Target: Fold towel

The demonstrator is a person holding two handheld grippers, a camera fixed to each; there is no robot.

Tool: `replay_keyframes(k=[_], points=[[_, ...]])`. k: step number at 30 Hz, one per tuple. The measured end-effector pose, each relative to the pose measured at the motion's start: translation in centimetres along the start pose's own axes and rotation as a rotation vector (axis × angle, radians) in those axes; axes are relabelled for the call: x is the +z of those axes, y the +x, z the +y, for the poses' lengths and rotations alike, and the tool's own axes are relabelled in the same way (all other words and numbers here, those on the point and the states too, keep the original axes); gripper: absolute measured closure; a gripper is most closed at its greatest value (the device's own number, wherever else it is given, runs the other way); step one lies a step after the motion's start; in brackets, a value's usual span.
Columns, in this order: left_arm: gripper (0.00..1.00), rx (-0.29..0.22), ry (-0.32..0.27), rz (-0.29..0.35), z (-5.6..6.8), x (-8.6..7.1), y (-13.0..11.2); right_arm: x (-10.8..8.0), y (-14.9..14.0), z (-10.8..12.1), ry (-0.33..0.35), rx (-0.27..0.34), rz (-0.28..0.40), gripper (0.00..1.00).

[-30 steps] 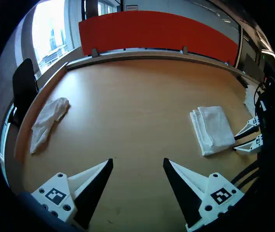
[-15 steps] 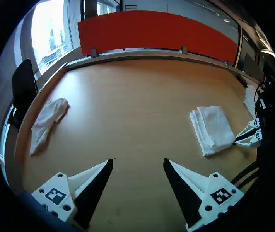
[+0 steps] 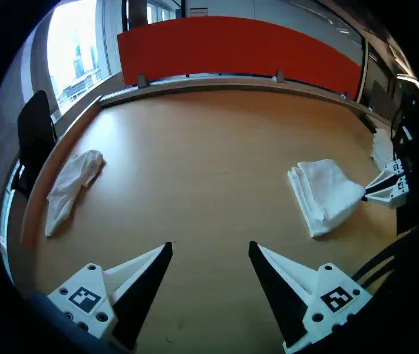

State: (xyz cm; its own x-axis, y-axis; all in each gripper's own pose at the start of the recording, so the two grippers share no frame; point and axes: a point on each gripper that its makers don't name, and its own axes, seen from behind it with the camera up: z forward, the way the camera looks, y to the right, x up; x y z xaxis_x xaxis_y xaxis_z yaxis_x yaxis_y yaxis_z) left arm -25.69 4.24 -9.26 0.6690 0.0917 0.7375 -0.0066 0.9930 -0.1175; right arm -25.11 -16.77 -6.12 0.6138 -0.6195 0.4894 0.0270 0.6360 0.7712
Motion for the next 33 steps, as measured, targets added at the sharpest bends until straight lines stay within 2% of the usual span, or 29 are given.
replay_keyframes(k=[11,17,23,33], points=[[0.04,0.008,-0.007,0.024,0.4,-0.2,1.2,-3.3,9.1,2.7,-0.053,-0.104,0.118,0.96],[0.03,0.011,-0.01,0.04,0.6,-0.3,2.2,-5.7,12.7,3.8,-0.076,-0.14,0.175,0.96],[0.04,0.018,-0.017,0.053,1.1,-0.2,3.0,-7.5,13.4,5.1,-0.101,-0.14,0.189,0.96],[0.04,0.027,-0.029,0.056,1.8,0.1,3.6,-10.5,12.1,9.2,-0.157,-0.097,0.187,0.96]])
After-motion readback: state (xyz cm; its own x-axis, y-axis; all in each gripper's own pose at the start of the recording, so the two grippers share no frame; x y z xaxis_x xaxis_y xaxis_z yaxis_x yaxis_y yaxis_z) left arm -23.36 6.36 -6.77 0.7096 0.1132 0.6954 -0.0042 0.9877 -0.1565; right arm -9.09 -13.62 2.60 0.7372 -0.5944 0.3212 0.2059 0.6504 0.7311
